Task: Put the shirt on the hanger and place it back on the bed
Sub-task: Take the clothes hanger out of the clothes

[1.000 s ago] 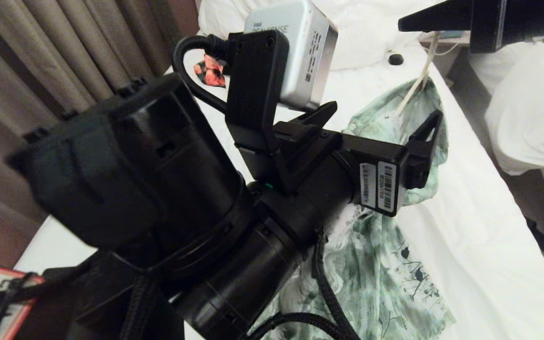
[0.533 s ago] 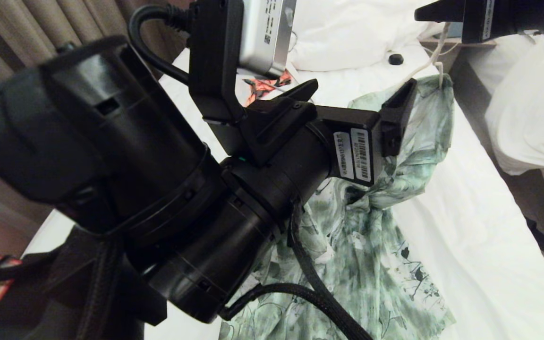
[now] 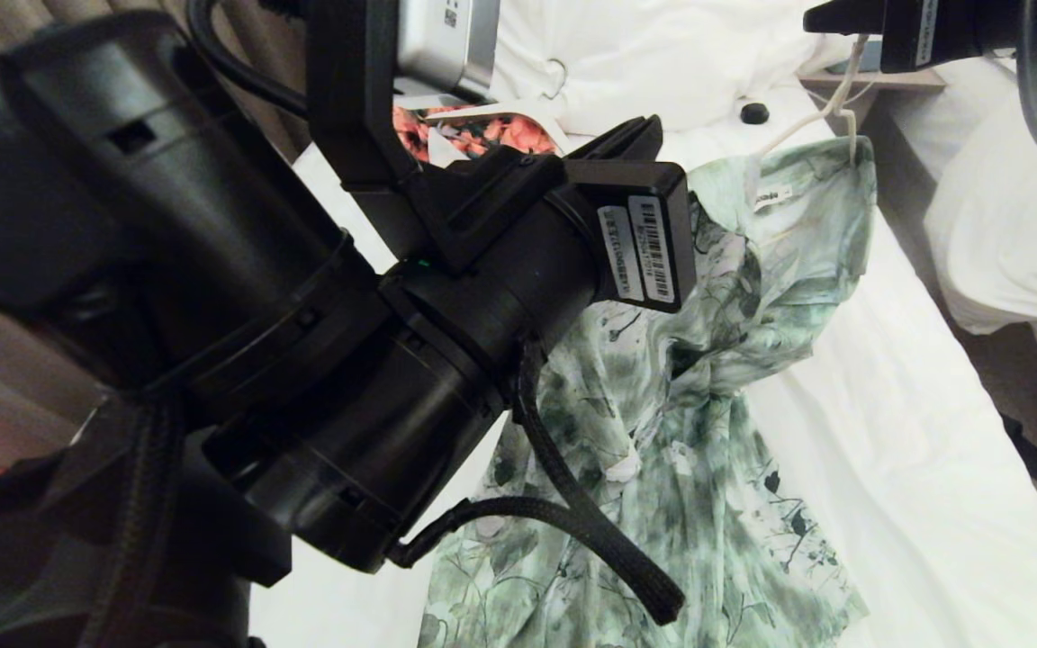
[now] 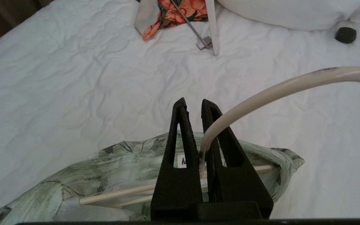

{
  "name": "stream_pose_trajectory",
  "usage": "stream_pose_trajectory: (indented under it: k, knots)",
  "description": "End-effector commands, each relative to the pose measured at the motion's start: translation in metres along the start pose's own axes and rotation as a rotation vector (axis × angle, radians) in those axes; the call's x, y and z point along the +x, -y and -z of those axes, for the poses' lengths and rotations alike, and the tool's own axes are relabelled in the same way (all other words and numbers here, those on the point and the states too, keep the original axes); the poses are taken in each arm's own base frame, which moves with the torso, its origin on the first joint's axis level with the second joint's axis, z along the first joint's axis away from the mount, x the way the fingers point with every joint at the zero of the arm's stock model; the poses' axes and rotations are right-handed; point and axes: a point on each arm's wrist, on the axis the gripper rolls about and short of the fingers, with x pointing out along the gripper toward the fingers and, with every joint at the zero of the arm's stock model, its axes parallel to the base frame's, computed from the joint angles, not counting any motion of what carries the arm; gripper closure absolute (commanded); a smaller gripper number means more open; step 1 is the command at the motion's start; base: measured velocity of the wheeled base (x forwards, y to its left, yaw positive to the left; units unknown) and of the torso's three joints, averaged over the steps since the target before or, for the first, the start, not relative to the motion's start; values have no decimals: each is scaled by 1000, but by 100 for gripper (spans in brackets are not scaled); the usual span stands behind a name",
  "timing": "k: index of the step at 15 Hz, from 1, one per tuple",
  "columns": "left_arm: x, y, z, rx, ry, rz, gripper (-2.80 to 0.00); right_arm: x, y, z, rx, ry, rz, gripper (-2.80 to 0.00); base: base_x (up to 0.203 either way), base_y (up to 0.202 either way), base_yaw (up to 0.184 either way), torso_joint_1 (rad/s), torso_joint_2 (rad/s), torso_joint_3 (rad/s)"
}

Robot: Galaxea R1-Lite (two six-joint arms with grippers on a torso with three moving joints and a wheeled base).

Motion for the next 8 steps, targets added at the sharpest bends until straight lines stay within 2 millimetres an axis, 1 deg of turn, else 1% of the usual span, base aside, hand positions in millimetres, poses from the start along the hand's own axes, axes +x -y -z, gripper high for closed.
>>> stream_pose_trajectory:
  k: [1, 3, 4, 6, 8]
  knots:
    - [1, -4, -1, 6, 2, -13, 0, 1, 0, 1, -2, -4, 0, 0, 0, 0, 0, 0, 0, 0]
    - [2, -6, 0, 12, -6, -19, 0, 0, 0, 0, -1, -1, 1, 0, 0, 0, 0, 0, 0, 0]
    - [1, -6, -1, 11, -4, -19, 0, 0, 1, -1, -2, 3, 4, 0, 0, 0, 0, 35, -187, -156]
    - [0, -8, -6, 7, 9, -23, 0, 1, 7, -2, -2, 10, 30, 0, 0, 0, 0, 77, -361, -276]
    - [-3, -15, -18, 8, 38, -43, 0, 5, 11, 0, -8, 1, 47, 0, 0, 0, 0, 101, -453, -335]
